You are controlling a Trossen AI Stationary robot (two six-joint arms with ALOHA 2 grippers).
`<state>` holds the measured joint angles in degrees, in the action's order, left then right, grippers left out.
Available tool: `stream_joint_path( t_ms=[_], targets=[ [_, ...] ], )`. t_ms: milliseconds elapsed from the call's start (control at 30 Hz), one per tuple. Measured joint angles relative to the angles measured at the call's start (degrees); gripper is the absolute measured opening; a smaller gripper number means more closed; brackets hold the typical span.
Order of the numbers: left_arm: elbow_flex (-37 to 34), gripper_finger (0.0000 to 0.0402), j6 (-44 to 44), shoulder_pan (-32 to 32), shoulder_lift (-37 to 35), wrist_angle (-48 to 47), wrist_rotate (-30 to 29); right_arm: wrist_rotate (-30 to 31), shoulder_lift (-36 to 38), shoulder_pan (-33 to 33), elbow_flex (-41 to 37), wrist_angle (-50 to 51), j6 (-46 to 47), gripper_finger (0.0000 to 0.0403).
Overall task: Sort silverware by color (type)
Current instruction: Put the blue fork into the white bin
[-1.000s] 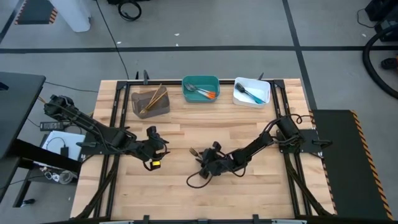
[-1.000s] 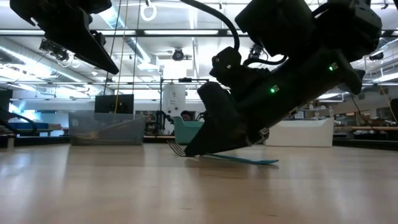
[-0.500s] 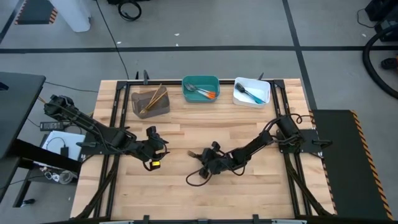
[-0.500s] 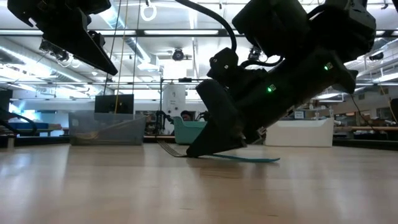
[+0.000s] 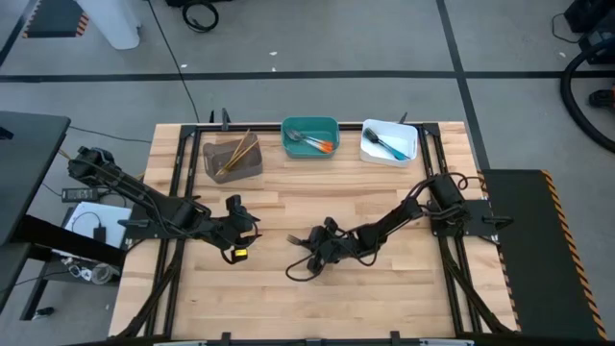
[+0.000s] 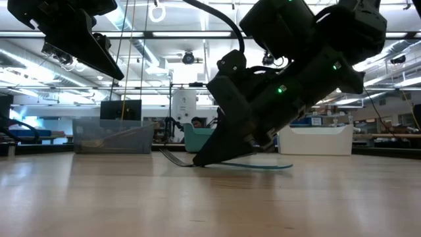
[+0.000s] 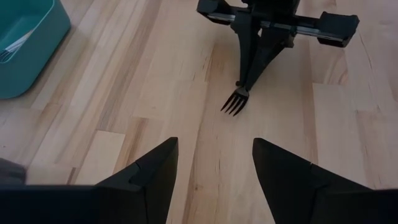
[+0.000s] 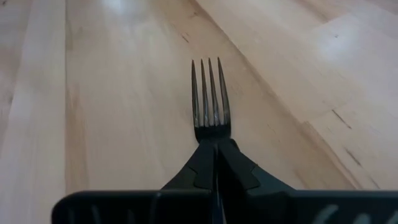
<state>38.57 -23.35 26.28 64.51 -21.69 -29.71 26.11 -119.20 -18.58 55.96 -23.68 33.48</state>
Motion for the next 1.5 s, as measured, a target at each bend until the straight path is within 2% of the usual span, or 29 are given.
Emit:
stream_joint_path(
  t_ms=[333, 1267, 1500],
  targets=[
    [0.00, 0.0217, -0.07, 0.13, 0.00, -0.34, 0.00, -0.45, 1.70, 1.25, -0.11, 1.64, -0.93, 0.0011],
    [0.00, 0.0217, 1.02, 0.26, 0.00, -0.92, 0.00, -0.26, 14.82, 5.00, -0.04, 12.90, -15.57, 0.0011],
    [0.00, 0.0217, 1.53, 0.24, 0.00, -0.90, -0.02, -1.75, 17.94, 6.79, -0.04, 16.82, -19.31, 0.0011]
  ],
)
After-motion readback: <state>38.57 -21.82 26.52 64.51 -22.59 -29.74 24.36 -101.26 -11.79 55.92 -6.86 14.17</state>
